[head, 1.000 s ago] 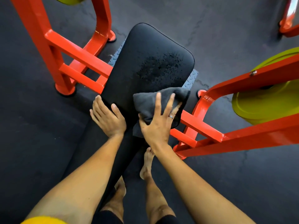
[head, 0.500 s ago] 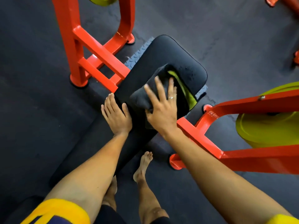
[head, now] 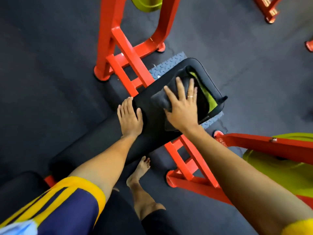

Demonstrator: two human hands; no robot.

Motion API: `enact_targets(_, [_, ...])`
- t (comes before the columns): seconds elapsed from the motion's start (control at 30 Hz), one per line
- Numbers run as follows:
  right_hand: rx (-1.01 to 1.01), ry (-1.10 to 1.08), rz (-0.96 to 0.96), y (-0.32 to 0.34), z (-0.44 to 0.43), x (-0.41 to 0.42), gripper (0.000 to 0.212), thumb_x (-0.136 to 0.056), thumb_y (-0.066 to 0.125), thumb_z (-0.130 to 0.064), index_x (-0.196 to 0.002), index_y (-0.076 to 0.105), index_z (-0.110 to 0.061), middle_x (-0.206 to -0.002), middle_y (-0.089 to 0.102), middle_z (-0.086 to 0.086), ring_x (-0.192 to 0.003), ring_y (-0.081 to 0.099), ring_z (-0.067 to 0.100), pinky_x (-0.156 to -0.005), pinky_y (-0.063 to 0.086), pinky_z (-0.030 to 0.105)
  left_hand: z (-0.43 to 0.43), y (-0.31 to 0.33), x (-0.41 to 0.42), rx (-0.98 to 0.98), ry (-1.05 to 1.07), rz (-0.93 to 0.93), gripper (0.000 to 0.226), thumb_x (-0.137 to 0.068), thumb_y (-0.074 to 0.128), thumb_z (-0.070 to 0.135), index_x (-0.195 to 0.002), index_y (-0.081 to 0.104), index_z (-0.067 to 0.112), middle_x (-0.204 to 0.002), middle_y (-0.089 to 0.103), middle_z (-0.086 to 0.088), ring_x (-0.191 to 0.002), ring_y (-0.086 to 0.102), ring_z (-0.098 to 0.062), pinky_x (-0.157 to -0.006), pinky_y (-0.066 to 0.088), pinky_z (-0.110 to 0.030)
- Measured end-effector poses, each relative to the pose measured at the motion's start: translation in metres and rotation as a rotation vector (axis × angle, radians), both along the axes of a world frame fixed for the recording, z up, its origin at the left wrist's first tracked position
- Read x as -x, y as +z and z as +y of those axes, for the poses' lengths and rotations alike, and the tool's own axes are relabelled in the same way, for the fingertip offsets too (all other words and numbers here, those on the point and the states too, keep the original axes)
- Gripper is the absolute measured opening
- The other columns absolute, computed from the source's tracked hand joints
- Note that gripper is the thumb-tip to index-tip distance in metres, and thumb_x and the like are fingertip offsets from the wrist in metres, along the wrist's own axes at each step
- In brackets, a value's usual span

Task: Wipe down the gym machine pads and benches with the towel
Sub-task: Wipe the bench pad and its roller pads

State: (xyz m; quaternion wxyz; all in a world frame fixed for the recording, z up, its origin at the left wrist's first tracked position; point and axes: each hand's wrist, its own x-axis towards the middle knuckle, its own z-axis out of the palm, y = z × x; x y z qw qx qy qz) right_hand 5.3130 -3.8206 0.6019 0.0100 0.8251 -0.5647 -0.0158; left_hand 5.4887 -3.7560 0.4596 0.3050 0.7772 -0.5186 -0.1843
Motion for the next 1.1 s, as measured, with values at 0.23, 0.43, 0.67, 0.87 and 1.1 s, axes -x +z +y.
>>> enact_targets(0.23, [-0.158,0.488,0.145,-0.008,0.033,0.03,0.084,-0.077,0.067,-0.035,-0.157,0.042,-0.033,-0.172,0.016,0.007,-0.158,0.006,0.042,-0.128,0.004,0.054,-0.001,0.007,-0.003,-0.041,0.01,0.055,0.055,-0.1,0.036,0.033,-0.149,0.04,0.01,-0.151,0.047,-0.006,-0.141,0.041,-0.022,-0.127,0.015,-0.044])
enact_targets(0.43, [-0.048,0.245,0.113,0.024,-0.04,0.029,0.081,-0.078,0.069,-0.044,-0.154,0.046,-0.032,-0.171,0.021,0.01,-0.157,0.008,0.046,-0.127,0.01,0.059,-0.003,0.008,0.003,-0.027,0.056,0.022,0.054,-0.095,0.044,0.024,-0.147,0.043,0.01,-0.146,0.051,-0.008,-0.139,0.044,-0.025,-0.125,0.02,-0.047])
enact_targets(0.67, [-0.254,0.442,0.078,-0.011,-0.036,-0.045,0.077,-0.075,0.072,-0.041,-0.148,0.055,-0.023,-0.167,0.03,0.01,-0.157,0.006,0.045,-0.127,0.003,0.058,-0.001,0.001,-0.001,-0.061,-0.006,0.033,0.057,-0.095,0.041,0.027,-0.149,0.041,0.009,-0.151,0.046,-0.005,-0.143,0.039,-0.024,-0.126,0.016,-0.046])
enact_targets(0.87, [-0.254,0.587,0.008,0.017,-0.046,0.015,0.078,-0.075,0.073,-0.042,-0.15,0.053,-0.031,-0.169,0.024,0.013,-0.158,0.012,0.041,-0.128,0.013,0.054,-0.009,0.018,0.001,-0.075,0.009,0.092,0.052,-0.096,0.038,0.02,-0.145,0.044,0.004,-0.144,0.05,-0.011,-0.138,0.043,-0.027,-0.128,0.011,-0.043])
enact_targets(1.1, [-0.423,0.342,0.121,0.012,-0.091,-0.05,0.083,-0.072,0.075,-0.045,-0.148,0.05,-0.022,-0.152,0.042,0.016,-0.151,0.023,0.046,-0.127,0.009,0.053,-0.028,0.024,0.008,-0.042,0.038,0.126,0.039,-0.096,0.041,0.018,-0.132,0.054,0.009,-0.128,0.06,-0.005,-0.123,0.055,-0.026,-0.122,0.026,-0.046])
